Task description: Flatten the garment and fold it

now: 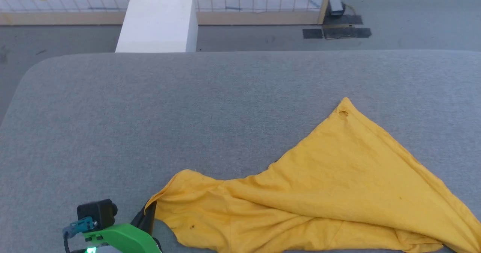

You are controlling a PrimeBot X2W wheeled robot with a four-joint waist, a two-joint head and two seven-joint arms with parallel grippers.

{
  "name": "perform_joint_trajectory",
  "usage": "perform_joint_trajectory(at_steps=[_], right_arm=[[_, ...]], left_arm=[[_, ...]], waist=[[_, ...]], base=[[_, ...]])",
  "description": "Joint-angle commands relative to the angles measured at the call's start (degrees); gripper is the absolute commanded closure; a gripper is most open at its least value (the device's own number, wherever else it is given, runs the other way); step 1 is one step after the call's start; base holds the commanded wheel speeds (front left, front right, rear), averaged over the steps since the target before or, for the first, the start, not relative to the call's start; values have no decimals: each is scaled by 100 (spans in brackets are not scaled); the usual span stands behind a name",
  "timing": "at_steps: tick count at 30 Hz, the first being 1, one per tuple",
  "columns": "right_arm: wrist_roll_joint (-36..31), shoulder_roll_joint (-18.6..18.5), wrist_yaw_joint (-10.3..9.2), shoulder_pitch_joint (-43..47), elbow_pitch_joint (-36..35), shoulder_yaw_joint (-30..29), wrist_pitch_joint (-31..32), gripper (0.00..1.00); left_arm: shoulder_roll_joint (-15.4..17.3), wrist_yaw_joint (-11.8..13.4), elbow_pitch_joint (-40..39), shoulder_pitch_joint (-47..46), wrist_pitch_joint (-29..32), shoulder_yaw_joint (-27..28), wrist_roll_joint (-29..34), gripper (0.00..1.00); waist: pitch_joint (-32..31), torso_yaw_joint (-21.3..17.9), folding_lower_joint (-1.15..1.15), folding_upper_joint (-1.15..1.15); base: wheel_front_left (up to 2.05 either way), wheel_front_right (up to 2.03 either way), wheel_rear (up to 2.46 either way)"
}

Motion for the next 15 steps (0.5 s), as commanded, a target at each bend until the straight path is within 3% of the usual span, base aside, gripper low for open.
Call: perform_joint_trajectory(at_steps=[1, 6, 11, 15], right_arm=[[-16, 27, -10, 91, -25, 56, -16, 0], [-123, 27, -10, -239, -635, 349, -1209, 0], [-213, -28, -10, -605, -1010, 1270, -2765, 0], [-149, -376, -10, -1005, -879, 2224, -3568, 0]], left_arm=[[49, 38, -24, 58, 19, -4, 10, 100], [57, 46, -41, 23, 42, -26, 4, 100], [34, 43, -22, -25, 22, -65, 5, 100], [16, 29, -1, -87, -4, -89, -3, 100]], waist=[[-122, -134, 1, 0], [-80, -109, 1, 0], [-33, -33, 1, 0], [44, 40, 1, 0]], base=[[0, 0, 0], [0, 0, 0], [0, 0, 0], [0, 0, 0]])
